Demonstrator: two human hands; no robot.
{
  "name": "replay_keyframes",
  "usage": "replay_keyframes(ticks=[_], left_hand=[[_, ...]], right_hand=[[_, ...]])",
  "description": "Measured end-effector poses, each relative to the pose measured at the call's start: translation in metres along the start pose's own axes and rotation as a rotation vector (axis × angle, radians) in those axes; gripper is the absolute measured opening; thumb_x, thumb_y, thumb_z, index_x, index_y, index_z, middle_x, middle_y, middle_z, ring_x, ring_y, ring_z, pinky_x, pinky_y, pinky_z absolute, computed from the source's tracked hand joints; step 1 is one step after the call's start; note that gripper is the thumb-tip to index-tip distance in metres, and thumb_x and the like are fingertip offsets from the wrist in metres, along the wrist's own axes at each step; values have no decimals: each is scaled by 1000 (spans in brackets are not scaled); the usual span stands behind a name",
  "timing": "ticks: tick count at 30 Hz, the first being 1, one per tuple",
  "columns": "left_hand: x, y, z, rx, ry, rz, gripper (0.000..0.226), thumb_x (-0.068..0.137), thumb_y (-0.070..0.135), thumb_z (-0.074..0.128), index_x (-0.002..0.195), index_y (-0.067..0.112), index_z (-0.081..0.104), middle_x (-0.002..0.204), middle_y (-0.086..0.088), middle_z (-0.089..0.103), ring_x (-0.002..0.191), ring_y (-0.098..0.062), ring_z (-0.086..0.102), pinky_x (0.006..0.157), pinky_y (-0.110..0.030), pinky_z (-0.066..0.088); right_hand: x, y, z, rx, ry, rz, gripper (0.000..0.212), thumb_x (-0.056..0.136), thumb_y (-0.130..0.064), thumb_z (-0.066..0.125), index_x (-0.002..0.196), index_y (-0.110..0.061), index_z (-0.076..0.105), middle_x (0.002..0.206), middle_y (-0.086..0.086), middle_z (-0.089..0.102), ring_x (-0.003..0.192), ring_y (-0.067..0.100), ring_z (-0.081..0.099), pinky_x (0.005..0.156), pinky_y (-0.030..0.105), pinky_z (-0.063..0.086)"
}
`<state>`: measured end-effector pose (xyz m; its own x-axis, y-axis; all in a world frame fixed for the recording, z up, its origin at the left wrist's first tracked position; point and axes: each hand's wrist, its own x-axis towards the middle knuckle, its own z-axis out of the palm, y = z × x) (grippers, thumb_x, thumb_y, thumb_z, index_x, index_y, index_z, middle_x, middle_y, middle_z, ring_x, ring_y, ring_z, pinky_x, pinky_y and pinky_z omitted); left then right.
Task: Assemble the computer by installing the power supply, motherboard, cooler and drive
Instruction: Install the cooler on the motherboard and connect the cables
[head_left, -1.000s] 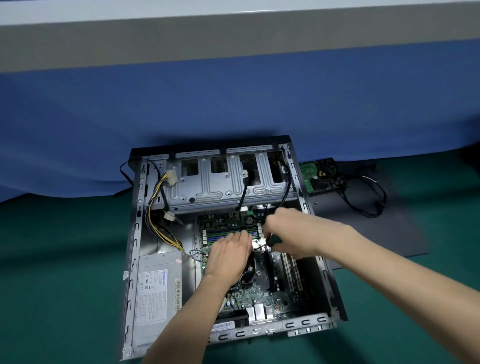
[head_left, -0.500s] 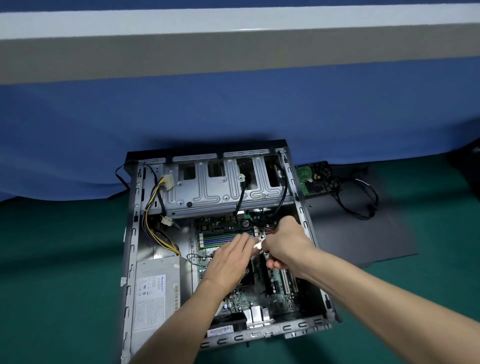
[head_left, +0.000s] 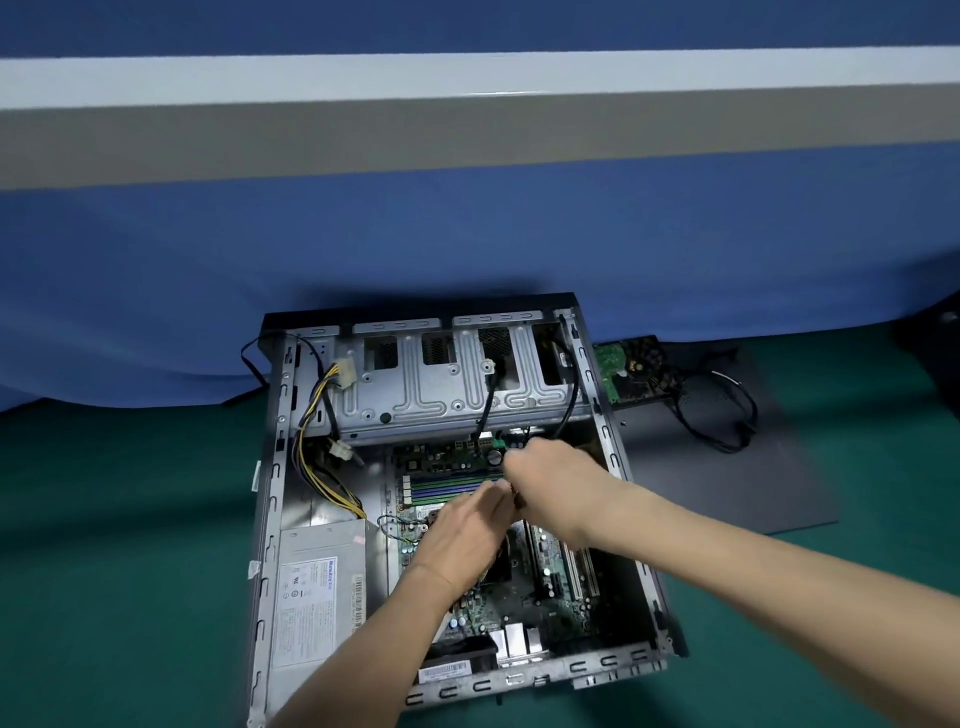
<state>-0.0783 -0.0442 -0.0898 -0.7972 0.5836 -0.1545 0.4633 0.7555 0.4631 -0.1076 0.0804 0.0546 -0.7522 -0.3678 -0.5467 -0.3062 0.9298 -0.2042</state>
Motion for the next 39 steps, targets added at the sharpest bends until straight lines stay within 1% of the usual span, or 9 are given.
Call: replay_keyframes(ticks=[8,12,16,19,22,25,28,31,39], left_hand=[[0,0,3,-1,34,43,45,89,-9,42,130,11,43,113,-2,42,84,-9,37,95,-29,44],[0,-1,5,-70,24,-5,48,91,-3,34,134,18,37,125,-5,44,104,-20,50,106,-37,39],[1,-1,7,-126,17,-42,34,89,2,31,115,23,40,109,-1,51,92,-19,50,98,-37,44],[0,-2,10,4,7,39,41,88,-5,41,124,14,41,126,-10,43,103,-23,51,99,-38,45],[2,-3,9,-15,12,38,45,88,-7,43,127,15,38,114,-5,42,98,-18,48,98,-33,44],[2,-3,8,-85,22,-3,33,92,-3,41,114,22,40,95,5,38,78,-12,43,84,-28,50],[0,-1,6,-154,35,-73,28,91,-2,41,101,24,43,93,6,48,79,-16,49,83,-28,50],[2,0,7,-84,32,-31,34,87,-6,40,111,18,41,106,-3,53,82,-16,44,94,-31,44],[1,-2,7,106,11,124,52,83,-7,50,130,12,40,120,-3,39,103,-16,44,100,-31,41]], right_hand=[[10,8,9,873,124,613,18,92,-8,57,80,3,50,59,17,60,40,27,59,33,27,41],[-10,10,0,50,-100,129,31,87,-37,66,82,-9,53,87,11,67,68,27,65,56,30,45],[-2,1,2,-427,-51,-266,21,89,-1,54,107,-10,61,109,12,63,99,33,63,67,36,38],[4,6,8,9,-35,174,10,86,-2,57,94,-7,52,105,13,61,89,29,63,71,33,48],[18,1,11,677,-33,716,13,84,-2,67,78,-2,56,73,12,64,41,16,55,38,21,41],[21,-1,3,1025,23,797,20,94,-8,52,77,4,56,52,11,58,29,17,47,31,14,31],[2,-3,-4,392,-118,321,36,91,-35,55,92,1,53,59,9,66,50,24,65,44,21,41],[-4,-1,5,-346,-94,-96,36,87,-10,60,120,-4,46,108,13,63,99,34,64,67,36,40],[14,6,0,1001,-303,808,26,97,-10,50,72,-5,49,42,6,49,26,9,38,27,15,25]])
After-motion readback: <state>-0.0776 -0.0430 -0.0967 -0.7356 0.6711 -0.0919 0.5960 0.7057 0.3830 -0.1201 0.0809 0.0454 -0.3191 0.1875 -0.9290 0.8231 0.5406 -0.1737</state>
